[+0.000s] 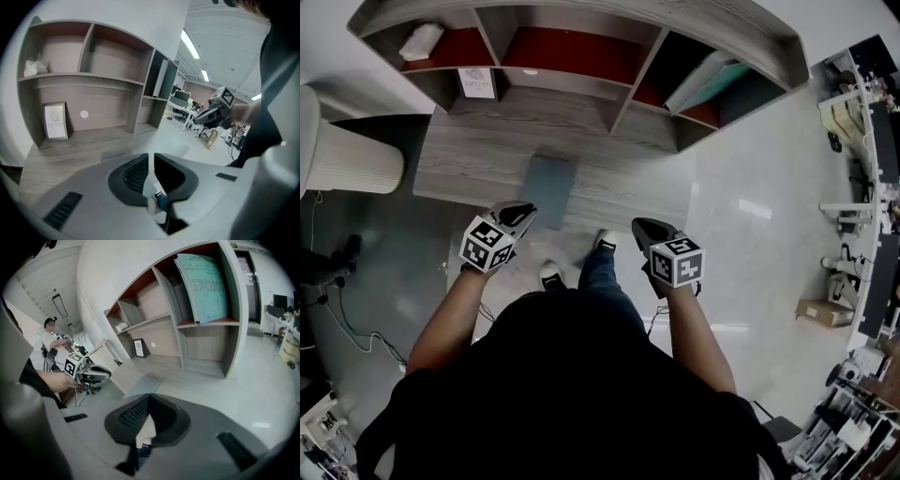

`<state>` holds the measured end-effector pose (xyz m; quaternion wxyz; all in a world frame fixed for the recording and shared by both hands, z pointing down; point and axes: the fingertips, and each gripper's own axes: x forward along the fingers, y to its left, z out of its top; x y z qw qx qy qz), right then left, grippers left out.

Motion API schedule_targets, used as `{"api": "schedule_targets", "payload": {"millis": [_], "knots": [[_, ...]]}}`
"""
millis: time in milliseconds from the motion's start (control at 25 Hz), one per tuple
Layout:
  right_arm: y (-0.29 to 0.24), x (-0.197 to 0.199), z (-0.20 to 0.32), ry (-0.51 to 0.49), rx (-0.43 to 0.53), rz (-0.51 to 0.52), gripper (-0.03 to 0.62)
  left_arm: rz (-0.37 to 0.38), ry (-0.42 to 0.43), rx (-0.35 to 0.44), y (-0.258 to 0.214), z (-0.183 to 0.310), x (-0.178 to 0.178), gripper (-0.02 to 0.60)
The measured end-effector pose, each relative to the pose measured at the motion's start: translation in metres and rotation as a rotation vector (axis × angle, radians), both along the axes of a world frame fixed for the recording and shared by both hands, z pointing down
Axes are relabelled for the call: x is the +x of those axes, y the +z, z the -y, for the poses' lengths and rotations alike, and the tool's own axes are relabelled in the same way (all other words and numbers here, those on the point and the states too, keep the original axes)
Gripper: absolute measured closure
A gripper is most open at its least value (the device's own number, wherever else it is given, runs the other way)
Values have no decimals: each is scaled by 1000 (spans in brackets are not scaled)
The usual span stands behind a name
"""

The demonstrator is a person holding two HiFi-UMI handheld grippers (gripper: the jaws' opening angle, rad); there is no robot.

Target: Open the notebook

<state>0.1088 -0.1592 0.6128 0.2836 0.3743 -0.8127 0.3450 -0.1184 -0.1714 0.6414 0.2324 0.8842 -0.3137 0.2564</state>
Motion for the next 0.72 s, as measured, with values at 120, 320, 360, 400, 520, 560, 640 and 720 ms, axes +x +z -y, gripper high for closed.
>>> {"api": "schedule_targets", "payload": {"millis": [120, 320, 360, 400, 520, 560, 640, 720], "knots": [[6, 4, -2, 1, -13, -1, 592, 21, 9, -11, 10, -2, 6, 540], [17, 7, -6, -5, -41, 2, 592, 42, 12, -43, 28, -4, 14, 526], [19, 7, -6, -6, -45, 3, 592, 45, 12, -50, 32, -5, 15, 521], [21, 8, -7, -7, -49, 2, 592, 48, 13, -56, 35, -6, 16, 517], [28, 11, -10, -10, -62, 2, 592, 62, 18, -72, 45, -8, 19, 511], [30, 12, -11, -10, -67, 1, 592, 67, 19, -77, 48, -9, 21, 509], [34, 15, -13, -11, -76, 1, 592, 78, 21, -87, 55, -11, 23, 508], [38, 18, -15, -10, -85, 1, 592, 91, 28, -95, 62, -14, 28, 505]]}}
